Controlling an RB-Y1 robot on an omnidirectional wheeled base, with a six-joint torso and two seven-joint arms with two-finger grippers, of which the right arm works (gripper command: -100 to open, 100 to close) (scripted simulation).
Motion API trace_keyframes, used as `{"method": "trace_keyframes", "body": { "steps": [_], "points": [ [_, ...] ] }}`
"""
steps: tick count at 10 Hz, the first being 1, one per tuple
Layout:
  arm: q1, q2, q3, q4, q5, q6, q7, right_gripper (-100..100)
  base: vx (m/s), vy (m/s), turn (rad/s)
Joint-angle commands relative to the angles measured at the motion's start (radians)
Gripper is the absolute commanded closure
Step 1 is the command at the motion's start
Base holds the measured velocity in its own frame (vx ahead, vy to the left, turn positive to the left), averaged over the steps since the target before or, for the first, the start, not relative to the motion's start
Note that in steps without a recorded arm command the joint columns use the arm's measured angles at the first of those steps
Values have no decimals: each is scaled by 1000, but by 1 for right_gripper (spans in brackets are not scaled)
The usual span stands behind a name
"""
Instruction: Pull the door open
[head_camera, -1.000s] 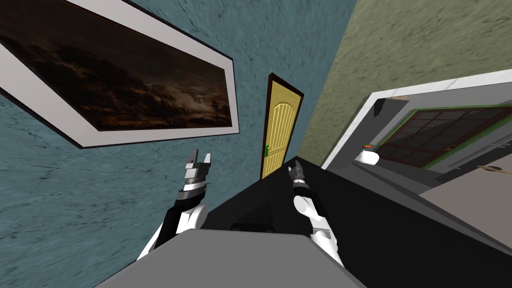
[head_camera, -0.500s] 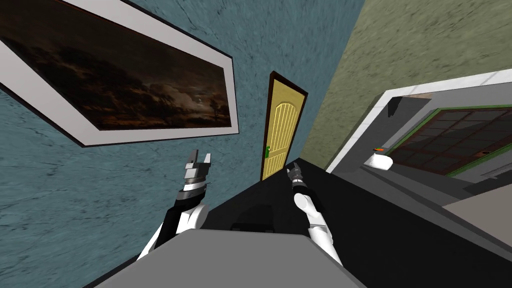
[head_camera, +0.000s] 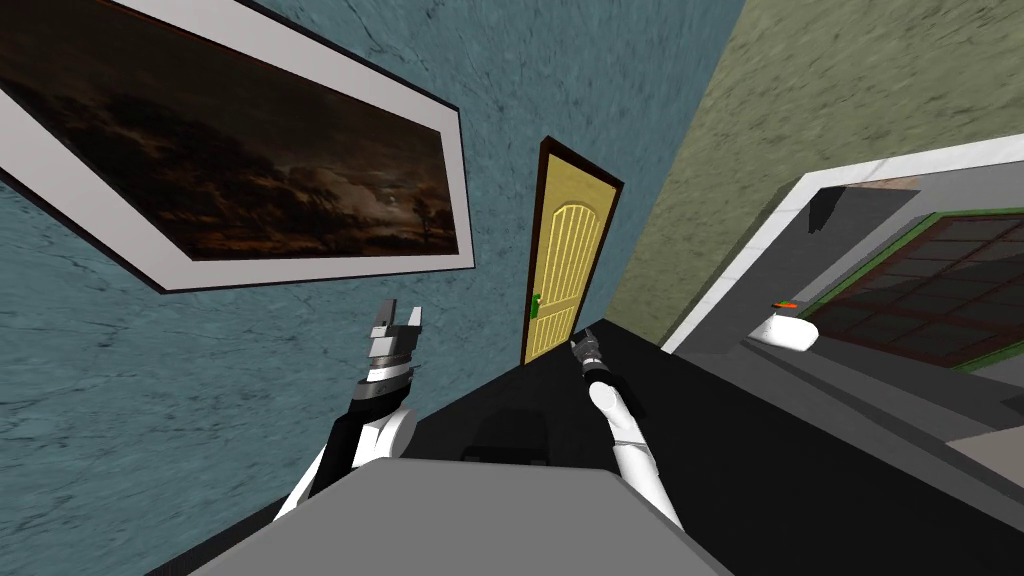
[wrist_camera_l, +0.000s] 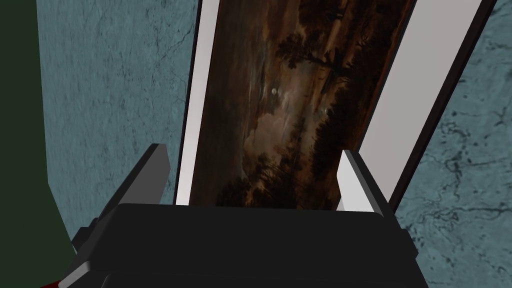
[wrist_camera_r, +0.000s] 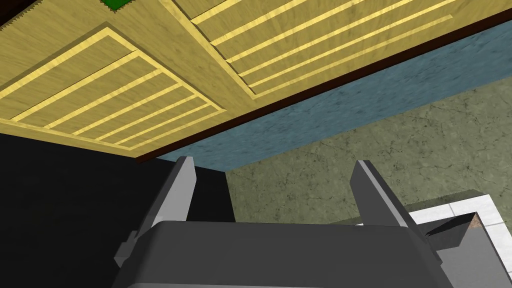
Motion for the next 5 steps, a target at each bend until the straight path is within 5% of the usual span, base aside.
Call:
{"method": "trace_keyframes", "body": {
  "steps": [1, 4, 5],
  "points": [
    [-8, 3, -11, 12, -28, 18, 6, -100, 51, -60, 58],
    [-53, 6, -44, 90, -123, 79, 31, -100, 58, -78, 89],
    [-53, 6, -44, 90, -130, 79, 31, -100, 44, -66, 48]
  ]
}}
